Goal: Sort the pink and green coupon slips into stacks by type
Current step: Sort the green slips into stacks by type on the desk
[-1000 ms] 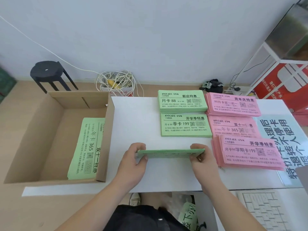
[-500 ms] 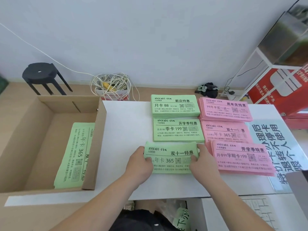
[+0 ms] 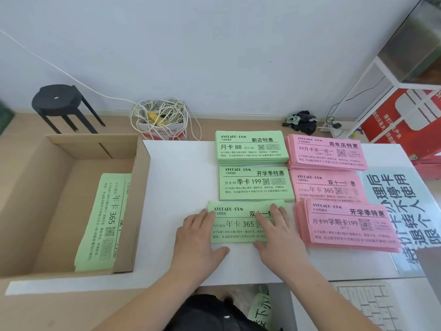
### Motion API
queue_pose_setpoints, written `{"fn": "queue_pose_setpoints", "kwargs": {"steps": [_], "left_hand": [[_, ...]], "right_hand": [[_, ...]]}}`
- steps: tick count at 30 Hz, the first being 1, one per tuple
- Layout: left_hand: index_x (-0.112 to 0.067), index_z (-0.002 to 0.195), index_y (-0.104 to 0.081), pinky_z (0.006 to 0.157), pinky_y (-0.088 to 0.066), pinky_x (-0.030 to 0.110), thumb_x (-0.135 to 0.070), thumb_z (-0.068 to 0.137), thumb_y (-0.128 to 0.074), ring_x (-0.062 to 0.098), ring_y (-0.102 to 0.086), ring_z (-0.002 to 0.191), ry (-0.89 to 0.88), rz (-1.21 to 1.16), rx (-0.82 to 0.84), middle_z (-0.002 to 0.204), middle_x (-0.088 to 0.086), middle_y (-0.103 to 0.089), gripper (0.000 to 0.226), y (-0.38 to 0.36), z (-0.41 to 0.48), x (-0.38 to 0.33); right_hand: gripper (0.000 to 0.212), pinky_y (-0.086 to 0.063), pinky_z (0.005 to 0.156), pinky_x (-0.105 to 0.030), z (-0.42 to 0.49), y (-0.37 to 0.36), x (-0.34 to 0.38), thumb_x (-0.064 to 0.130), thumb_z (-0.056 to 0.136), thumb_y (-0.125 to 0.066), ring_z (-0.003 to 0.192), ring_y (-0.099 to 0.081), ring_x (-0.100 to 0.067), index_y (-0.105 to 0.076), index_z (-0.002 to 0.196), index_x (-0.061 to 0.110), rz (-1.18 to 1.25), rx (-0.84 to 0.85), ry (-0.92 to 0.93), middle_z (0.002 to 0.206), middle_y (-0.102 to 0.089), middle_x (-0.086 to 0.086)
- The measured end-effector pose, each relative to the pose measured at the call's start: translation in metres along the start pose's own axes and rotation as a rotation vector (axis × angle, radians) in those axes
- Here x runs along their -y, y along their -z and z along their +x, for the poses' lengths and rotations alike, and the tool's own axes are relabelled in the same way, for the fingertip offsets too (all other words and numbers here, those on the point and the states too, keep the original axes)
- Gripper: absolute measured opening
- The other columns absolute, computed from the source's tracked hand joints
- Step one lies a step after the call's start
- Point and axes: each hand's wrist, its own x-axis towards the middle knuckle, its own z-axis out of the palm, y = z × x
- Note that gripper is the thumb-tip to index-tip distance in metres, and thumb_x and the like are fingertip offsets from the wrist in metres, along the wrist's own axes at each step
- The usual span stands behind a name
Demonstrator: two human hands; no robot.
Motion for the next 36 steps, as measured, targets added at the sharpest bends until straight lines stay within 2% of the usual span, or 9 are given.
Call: {"fn": "queue_pose_setpoints", "kwargs": {"steps": [5, 8, 11, 15, 18, 24, 26, 31, 36], "left_hand": [[-0.02, 0.157, -0.033, 0.119, -0.026, 0.029, -0.049, 0.085, -0.07, 0.017, -0.028, 0.14, -0.044, -0.112, -0.026, 0.159, -0.003, -0.038, 0.086, -0.008, 0.012, -0.006], [-0.02, 0.156, -0.034, 0.117, -0.019, 0.021, -0.039, 0.086, -0.072, 0.016, -0.027, 0.139, -0.048, -0.172, -0.027, 0.158, -0.003, -0.036, 0.081, -0.011, 0.016, -0.009], [-0.019, 0.153, -0.04, 0.117, -0.019, 0.02, -0.036, 0.085, -0.074, 0.017, -0.03, 0.138, -0.051, -0.183, -0.029, 0.157, -0.002, -0.038, 0.078, -0.012, 0.016, -0.009], [-0.022, 0.154, -0.038, 0.117, -0.021, 0.02, -0.038, 0.083, -0.077, 0.012, -0.028, 0.14, -0.009, -0.255, -0.025, 0.156, -0.007, -0.034, 0.083, -0.006, 0.016, -0.008], [-0.024, 0.156, -0.034, 0.12, -0.021, 0.022, -0.035, 0.08, -0.079, 0.013, -0.024, 0.144, 0.003, -0.267, 0.021, 0.16, -0.006, -0.028, 0.088, -0.003, 0.021, -0.01], [-0.021, 0.154, -0.039, 0.11, -0.015, 0.01, -0.026, 0.082, -0.077, 0.012, -0.029, 0.139, 0.01, -0.25, 0.012, 0.158, -0.007, -0.033, 0.081, -0.009, 0.021, -0.012], [-0.022, 0.153, -0.04, 0.112, -0.018, 0.012, -0.026, 0.084, -0.077, 0.01, -0.03, 0.138, 0.012, -0.263, 0.004, 0.156, -0.009, -0.034, 0.079, -0.01, 0.021, -0.012], [-0.021, 0.151, -0.044, 0.117, -0.032, 0.025, -0.028, 0.085, -0.078, 0.009, -0.036, 0.137, 0.042, -0.289, 0.014, 0.155, -0.009, -0.037, 0.075, -0.012, 0.017, -0.013], [-0.021, 0.147, -0.051, 0.115, -0.04, 0.03, -0.021, 0.086, -0.078, 0.008, -0.046, 0.133, 0.065, -0.45, 0.006, 0.152, -0.01, -0.042, 0.067, -0.002, 0.007, -0.014]], "right_hand": [[0.059, -0.028, 0.121, -0.039, 0.006, 0.005, -0.021, 0.045, 0.098, -0.058, 0.157, -0.007, -0.022, -0.034, 0.152, 0.04, -0.035, 0.013, 0.005, 0.169, -0.013, 0.0], [0.057, -0.034, 0.118, -0.04, 0.006, 0.005, -0.024, 0.046, 0.097, -0.06, 0.155, -0.013, -0.021, -0.04, 0.149, 0.04, -0.021, 0.034, 0.005, 0.167, -0.019, 0.001], [0.056, -0.034, 0.118, -0.039, 0.006, 0.004, -0.026, 0.047, 0.096, -0.061, 0.154, -0.016, -0.021, -0.042, 0.148, 0.04, -0.027, 0.018, 0.014, 0.166, -0.023, 0.002], [0.064, -0.032, 0.119, -0.038, 0.009, 0.007, -0.027, 0.048, 0.092, -0.066, 0.155, -0.011, -0.02, -0.041, 0.149, 0.039, -0.009, 0.01, 0.029, 0.166, -0.019, 0.005], [0.062, -0.035, 0.117, -0.04, 0.014, 0.01, -0.025, 0.045, 0.093, -0.067, 0.156, -0.008, -0.018, -0.04, 0.148, 0.041, -0.003, 0.028, 0.044, 0.166, -0.017, 0.008], [0.051, -0.032, 0.118, -0.039, 0.014, 0.007, -0.019, 0.037, 0.1, -0.058, 0.157, -0.007, -0.02, -0.041, 0.147, 0.041, -0.063, 0.034, 0.076, 0.168, -0.014, 0.006], [0.049, -0.03, 0.119, -0.037, 0.013, 0.006, -0.017, 0.033, 0.1, -0.057, 0.157, -0.009, -0.019, -0.042, 0.147, 0.038, -0.079, 0.015, 0.091, 0.168, -0.015, 0.005], [0.05, -0.037, 0.114, -0.035, 0.008, 0.003, -0.012, 0.022, 0.102, -0.05, 0.157, -0.009, -0.02, -0.039, 0.149, 0.037, -0.101, 0.018, 0.102, 0.168, -0.014, 0.004], [0.048, -0.036, 0.114, -0.038, 0.005, 0.01, 0.005, 0.027, 0.101, -0.05, 0.154, -0.019, -0.019, -0.045, 0.148, 0.035, -0.09, -0.017, 0.17, 0.165, -0.025, 0.004]]}}
